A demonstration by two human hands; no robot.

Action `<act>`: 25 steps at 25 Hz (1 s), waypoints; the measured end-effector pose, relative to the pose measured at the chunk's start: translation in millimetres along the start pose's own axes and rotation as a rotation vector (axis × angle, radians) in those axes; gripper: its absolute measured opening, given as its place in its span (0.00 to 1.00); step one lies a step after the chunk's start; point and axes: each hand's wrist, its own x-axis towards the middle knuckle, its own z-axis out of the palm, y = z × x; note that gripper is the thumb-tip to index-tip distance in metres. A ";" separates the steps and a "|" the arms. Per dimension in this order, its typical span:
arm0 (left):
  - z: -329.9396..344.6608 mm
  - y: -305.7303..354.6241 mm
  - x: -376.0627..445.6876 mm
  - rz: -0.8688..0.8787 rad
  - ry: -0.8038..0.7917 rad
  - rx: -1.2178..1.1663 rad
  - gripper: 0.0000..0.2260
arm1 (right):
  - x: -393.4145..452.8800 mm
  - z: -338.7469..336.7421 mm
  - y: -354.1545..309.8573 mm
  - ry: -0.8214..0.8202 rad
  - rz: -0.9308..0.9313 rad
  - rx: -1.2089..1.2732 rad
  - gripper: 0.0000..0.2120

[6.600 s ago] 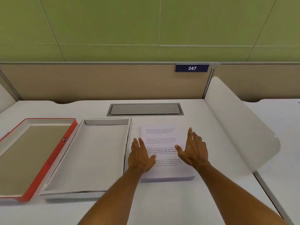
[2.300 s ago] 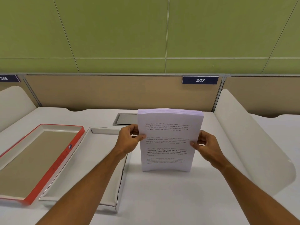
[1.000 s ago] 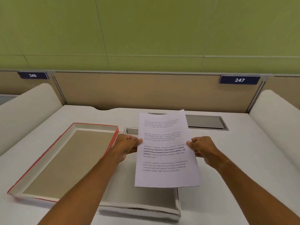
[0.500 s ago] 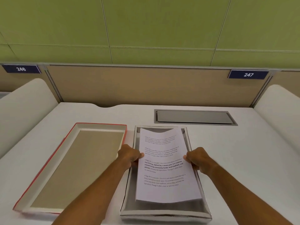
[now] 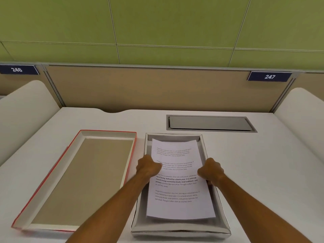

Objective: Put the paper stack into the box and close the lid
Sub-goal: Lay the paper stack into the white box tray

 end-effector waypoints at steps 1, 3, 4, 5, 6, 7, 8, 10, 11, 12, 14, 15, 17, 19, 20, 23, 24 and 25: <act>0.5 2.4 -3.0 -0.017 -0.033 -0.049 0.17 | -0.6 1.9 -0.5 0.008 -0.016 -0.038 0.06; 1.2 7.8 -8.1 -0.095 -0.101 -0.135 0.26 | -3.9 4.6 -1.8 0.007 -0.045 -0.118 0.05; 1.7 8.8 -8.4 -0.134 -0.141 -0.171 0.29 | -6.3 5.7 -2.6 -0.002 -0.050 -0.155 0.05; 2.2 8.7 -7.8 -0.162 -0.188 -0.207 0.31 | -9.0 6.2 -3.8 -0.015 -0.055 -0.180 0.06; 2.9 8.7 -7.1 -0.178 -0.230 -0.238 0.33 | -10.4 6.3 -4.6 -0.032 -0.059 -0.193 0.07; 3.8 8.4 -7.3 -0.183 -0.261 -0.262 0.34 | -12.1 6.0 -5.1 -0.050 -0.061 -0.193 0.08; 4.7 8.1 -6.8 -0.186 -0.278 -0.279 0.35 | -13.4 5.3 -6.3 -0.069 -0.064 -0.174 0.08; 5.7 5.7 -5.0 -0.188 -0.282 -0.302 0.36 | -17.1 4.5 -6.4 -0.109 -0.060 -0.082 0.06; 5.0 4.6 -5.1 -0.181 -0.284 -0.324 0.36 | -19.1 3.9 -5.7 -0.126 -0.060 -0.022 0.07; 4.4 4.1 -6.1 -0.165 -0.299 -0.363 0.35 | -21.1 3.2 -3.8 -0.144 -0.057 0.052 0.11; 1.0 2.7 -9.0 -0.142 -0.340 -0.464 0.35 | -25.9 3.2 1.0 -0.198 -0.033 0.220 0.18; -1.2 1.5 -10.5 -0.149 -0.338 -0.504 0.35 | -28.8 2.3 3.7 -0.223 -0.011 0.303 0.19; -5.2 -2.9 -8.3 -0.209 -0.283 -0.531 0.39 | -31.1 -2.2 10.6 -0.301 0.051 0.438 0.18; -10.8 -7.7 -4.3 -0.285 -0.250 -0.513 0.45 | -31.8 -8.4 13.3 -0.392 0.106 0.531 0.19; -13.1 -8.5 -2.3 -0.326 -0.250 -0.520 0.46 | -30.8 -10.7 14.3 -0.413 0.127 0.557 0.21; -16.7 -8.4 -1.6 -0.402 -0.266 -0.541 0.48 | -22.3 -12.1 19.4 -0.427 0.178 0.589 0.29; -16.2 -9.2 0.1 -0.402 -0.278 -0.529 0.51 | -21.1 -11.5 20.6 -0.426 0.179 0.586 0.29; -16.3 -7.6 -1.3 -0.402 -0.287 -0.531 0.52 | -20.4 -10.5 21.6 -0.431 0.175 0.579 0.30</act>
